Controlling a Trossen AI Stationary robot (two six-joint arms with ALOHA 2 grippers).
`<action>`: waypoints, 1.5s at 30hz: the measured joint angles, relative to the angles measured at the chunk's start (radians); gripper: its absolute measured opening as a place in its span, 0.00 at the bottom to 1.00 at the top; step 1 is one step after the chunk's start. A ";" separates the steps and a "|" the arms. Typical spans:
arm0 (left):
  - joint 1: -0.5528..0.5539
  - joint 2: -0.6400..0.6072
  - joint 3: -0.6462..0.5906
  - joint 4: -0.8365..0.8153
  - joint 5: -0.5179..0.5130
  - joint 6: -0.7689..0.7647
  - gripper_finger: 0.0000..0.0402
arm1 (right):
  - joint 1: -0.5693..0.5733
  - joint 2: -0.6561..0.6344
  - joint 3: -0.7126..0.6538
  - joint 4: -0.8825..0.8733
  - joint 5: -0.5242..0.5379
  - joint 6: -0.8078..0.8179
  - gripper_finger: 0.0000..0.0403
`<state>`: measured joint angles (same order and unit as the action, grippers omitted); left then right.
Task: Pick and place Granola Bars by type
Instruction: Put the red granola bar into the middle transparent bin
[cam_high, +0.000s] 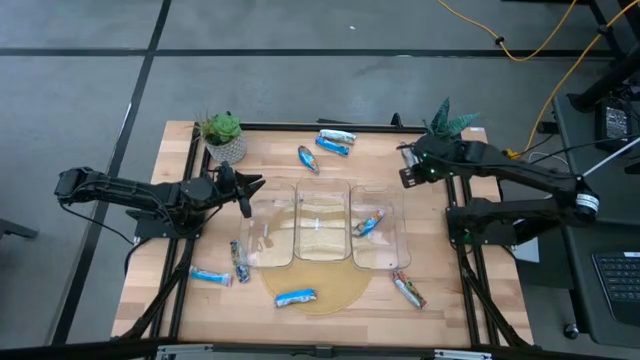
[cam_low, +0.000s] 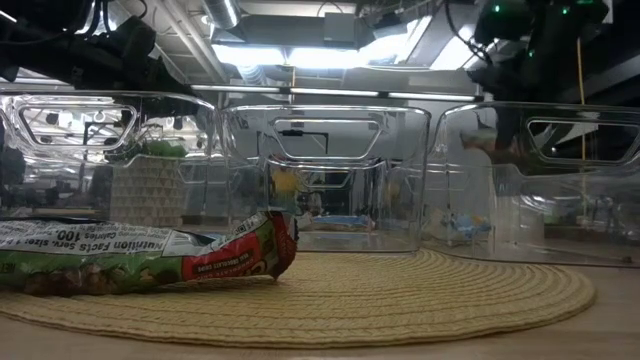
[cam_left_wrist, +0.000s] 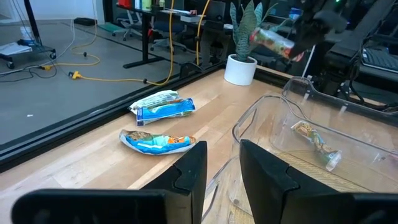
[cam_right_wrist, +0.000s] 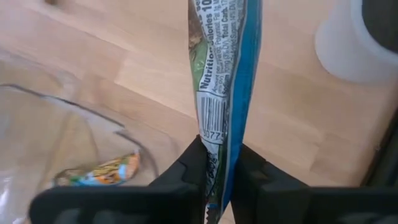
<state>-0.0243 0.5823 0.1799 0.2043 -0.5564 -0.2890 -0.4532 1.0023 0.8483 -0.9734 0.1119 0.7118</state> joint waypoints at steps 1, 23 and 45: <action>0.000 0.000 0.000 0.000 0.000 0.000 0.22 | 0.007 0.000 0.012 0.000 0.000 -0.011 0.11; 0.000 0.000 0.000 0.000 0.000 -0.005 0.22 | 0.165 0.007 0.213 0.116 -0.029 -0.242 0.12; 0.000 0.000 0.000 0.001 0.000 -0.005 0.22 | 0.197 0.347 0.744 0.038 -0.169 -0.615 0.12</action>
<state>-0.0246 0.5824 0.1799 0.2050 -0.5560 -0.2938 -0.2558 1.3496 1.5928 -0.9359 -0.0574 0.0970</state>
